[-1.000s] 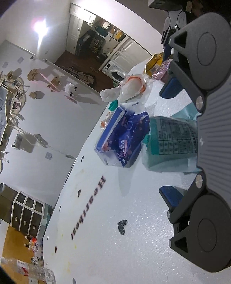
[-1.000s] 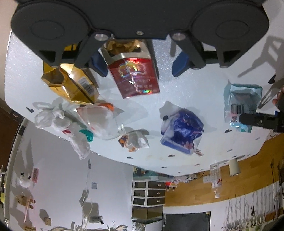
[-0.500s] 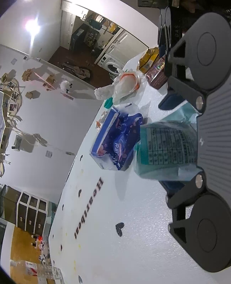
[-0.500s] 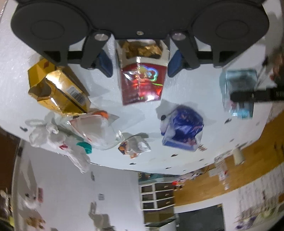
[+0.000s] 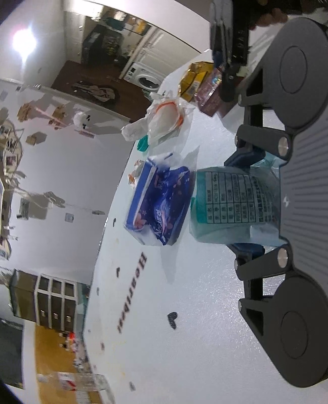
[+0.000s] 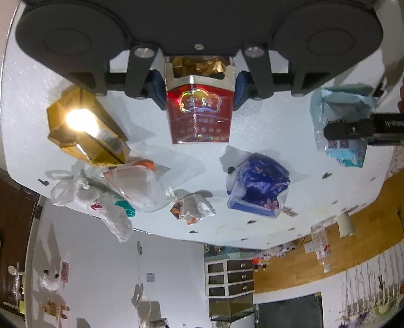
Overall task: Collect trash
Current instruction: 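Lift the red packet with the right tool and turn toward the bin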
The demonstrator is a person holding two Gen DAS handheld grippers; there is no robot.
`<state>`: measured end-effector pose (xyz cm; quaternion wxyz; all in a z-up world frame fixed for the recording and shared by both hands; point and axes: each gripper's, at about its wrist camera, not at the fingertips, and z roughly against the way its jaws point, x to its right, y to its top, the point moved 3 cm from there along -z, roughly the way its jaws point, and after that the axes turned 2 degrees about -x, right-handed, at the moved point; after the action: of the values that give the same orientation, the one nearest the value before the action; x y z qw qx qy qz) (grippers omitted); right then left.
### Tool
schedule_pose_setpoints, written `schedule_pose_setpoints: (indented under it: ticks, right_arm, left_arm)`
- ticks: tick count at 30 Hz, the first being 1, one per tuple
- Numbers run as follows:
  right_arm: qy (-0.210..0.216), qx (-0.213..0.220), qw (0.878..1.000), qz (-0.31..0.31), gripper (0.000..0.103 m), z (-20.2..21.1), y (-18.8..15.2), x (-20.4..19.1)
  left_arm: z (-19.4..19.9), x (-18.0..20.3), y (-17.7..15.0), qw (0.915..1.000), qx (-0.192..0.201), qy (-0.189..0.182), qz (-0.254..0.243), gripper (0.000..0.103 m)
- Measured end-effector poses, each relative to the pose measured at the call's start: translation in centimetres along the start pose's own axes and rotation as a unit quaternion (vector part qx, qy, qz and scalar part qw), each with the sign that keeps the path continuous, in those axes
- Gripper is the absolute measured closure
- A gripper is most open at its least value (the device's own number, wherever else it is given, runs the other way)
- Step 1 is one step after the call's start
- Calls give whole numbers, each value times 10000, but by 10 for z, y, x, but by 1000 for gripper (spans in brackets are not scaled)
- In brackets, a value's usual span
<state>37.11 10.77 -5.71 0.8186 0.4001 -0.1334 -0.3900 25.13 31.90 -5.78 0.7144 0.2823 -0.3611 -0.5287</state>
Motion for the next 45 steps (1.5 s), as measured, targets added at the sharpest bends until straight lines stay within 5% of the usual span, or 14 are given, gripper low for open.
schedule_pose_setpoints:
  ticks: [22,45]
  right_arm:
    - [-234,643,9968,-412,50,115,-41,3]
    - [-1078,1106,9833,-964,50,221,-110,66]
  left_arm:
    - [67,94,-20,9954,369,381,-798,47]
    - [79,215,-55,9896,530,-419,-1267,47]
